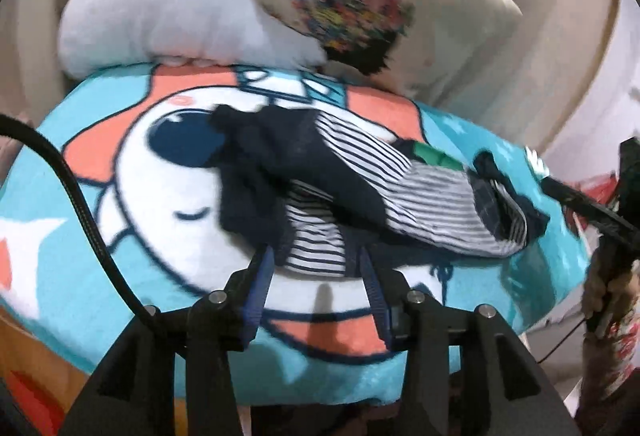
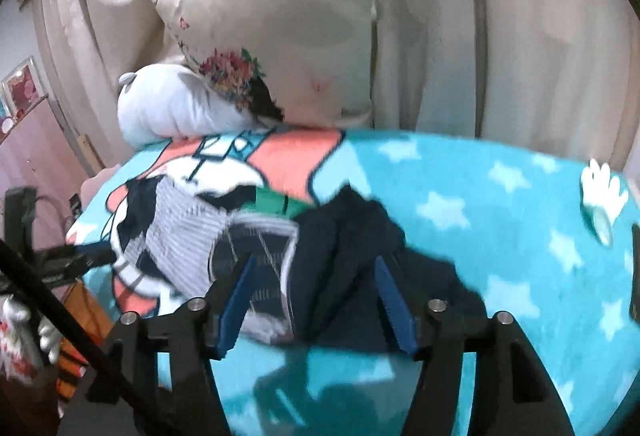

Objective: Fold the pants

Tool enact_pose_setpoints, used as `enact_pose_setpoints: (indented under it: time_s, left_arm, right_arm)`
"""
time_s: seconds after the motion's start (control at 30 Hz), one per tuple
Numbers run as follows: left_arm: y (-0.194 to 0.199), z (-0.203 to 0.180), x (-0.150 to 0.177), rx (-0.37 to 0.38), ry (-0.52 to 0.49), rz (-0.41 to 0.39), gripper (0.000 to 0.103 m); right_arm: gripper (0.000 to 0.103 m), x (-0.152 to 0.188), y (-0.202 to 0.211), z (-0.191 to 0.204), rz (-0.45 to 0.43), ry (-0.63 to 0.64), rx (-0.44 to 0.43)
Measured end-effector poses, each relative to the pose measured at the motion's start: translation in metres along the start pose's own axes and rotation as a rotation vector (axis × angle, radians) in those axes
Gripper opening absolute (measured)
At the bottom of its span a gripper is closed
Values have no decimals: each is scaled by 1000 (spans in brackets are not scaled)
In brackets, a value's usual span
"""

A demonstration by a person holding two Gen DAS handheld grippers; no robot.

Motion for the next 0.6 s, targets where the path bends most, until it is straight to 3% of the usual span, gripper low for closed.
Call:
enact_pose_setpoints:
  time_s: [0.1,0.2,0.27,0.3,0.33,0.43,0.6]
  left_arm:
    - [8,7,-4,12,37,-26,43]
    - [10,3,-5,31,34,-32,45]
    - [9,-1,-5,48,30,-33,45]
    - [9,-3,-6,55,26,-33,45]
    - [8,-5,-8,62,21,-35,45]
    - [7,-12,-13,78,16,-51,45]
    - [6,-19,-23,126,51,-89,52]
  right_arm:
    - [68,-13,-43,14,62,39,64]
    - [67,-15,-84,9,146,53,195]
    - [26,-14,-103,-3,213,14,241]
    - [17,-14,-103,-7,227,-16,231]
    - [17,-18,-101,-10,220,-43,191]
    - [16,-43,-72,-5,135,-38,155]
    - [16,-82,13,-14,-149,-145,-13]
Point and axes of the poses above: each gripper's, at about its wrist camera, not at the fingertips, and y roughly against the way its jaws point, z to its left, x to its underside, the point moved 4 cm from there along -y, roughly the way its jaws point, and after that the axes turned 2 degrees about -x, right-handed, at the moved point
